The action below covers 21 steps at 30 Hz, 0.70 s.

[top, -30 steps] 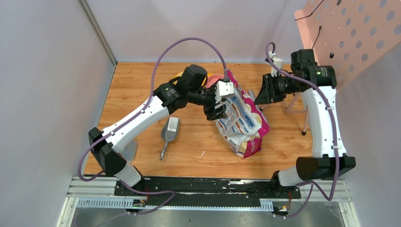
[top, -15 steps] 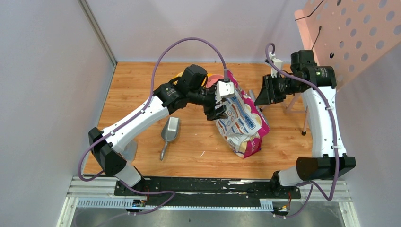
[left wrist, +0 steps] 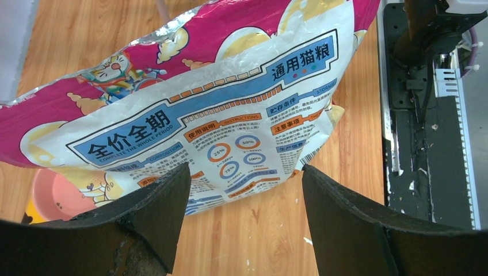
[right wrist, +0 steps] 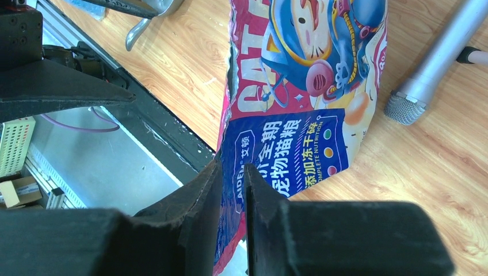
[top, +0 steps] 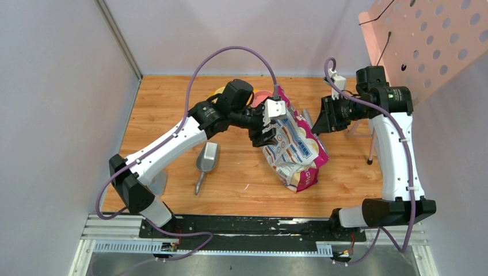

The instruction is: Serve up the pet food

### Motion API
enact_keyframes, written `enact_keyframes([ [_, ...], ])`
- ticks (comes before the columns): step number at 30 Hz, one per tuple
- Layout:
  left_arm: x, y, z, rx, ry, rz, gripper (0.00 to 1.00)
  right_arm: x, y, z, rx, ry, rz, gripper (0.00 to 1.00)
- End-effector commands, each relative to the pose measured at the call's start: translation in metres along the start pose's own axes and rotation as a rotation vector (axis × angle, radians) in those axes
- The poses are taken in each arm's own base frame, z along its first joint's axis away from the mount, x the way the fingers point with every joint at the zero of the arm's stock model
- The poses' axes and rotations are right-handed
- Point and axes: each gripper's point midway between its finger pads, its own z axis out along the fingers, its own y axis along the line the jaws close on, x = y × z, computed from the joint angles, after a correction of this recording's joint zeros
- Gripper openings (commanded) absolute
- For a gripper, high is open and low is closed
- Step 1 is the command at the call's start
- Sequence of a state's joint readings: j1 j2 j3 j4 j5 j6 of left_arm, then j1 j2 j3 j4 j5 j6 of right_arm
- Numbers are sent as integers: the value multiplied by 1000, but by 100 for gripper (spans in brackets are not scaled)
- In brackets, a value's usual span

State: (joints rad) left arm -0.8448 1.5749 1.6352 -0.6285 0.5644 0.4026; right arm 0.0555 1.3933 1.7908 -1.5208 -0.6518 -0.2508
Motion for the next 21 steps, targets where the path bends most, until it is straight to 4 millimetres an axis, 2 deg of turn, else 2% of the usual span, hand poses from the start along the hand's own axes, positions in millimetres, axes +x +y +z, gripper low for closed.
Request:
enact_keyframes([
  [1,-13,-1,3,8,-39,15,79,6,4,-3,-12,2,-29,22],
  [13,-6,0,4,-6,-20,14,80,5,8,12,-63,45,-37,26],
  [21,-5,2,4,-12,-14,17,80,-9,-14,21,31,49,8,25],
])
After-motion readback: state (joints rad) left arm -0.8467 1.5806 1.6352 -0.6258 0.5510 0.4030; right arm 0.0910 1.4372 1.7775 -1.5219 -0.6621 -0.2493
